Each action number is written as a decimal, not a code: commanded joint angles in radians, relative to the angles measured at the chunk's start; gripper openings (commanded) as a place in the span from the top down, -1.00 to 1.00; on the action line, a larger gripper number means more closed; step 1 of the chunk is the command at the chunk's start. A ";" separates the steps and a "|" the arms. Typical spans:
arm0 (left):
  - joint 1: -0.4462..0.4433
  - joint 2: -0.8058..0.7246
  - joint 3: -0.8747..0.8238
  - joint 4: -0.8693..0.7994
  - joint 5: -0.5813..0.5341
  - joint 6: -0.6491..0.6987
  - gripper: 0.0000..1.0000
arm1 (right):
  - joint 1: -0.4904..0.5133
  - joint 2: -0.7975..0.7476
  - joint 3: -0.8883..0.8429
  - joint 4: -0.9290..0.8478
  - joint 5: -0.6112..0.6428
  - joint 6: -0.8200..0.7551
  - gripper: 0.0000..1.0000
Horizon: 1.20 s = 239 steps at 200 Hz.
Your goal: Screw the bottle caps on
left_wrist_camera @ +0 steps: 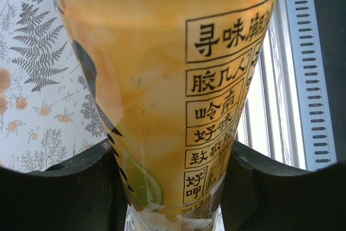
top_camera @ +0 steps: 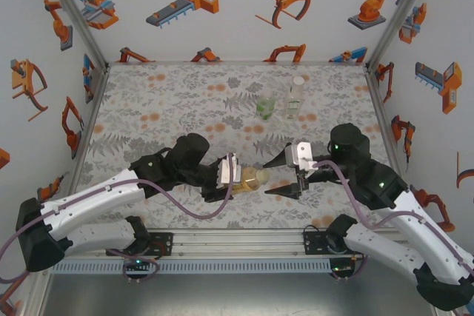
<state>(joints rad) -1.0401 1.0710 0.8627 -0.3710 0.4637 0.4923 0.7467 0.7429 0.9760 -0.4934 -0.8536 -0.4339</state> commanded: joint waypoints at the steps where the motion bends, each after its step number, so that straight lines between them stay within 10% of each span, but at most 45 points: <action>1: -0.003 -0.014 0.030 -0.006 0.028 0.003 1.00 | -0.004 0.006 -0.012 0.059 -0.029 -0.055 -0.08; 239: -0.004 -0.025 0.024 0.009 0.028 -0.003 1.00 | -0.004 0.019 -0.008 0.035 -0.015 -0.052 0.22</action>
<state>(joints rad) -1.0405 1.0702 0.8627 -0.3717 0.4667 0.4919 0.7467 0.7666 0.9657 -0.4557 -0.8593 -0.4706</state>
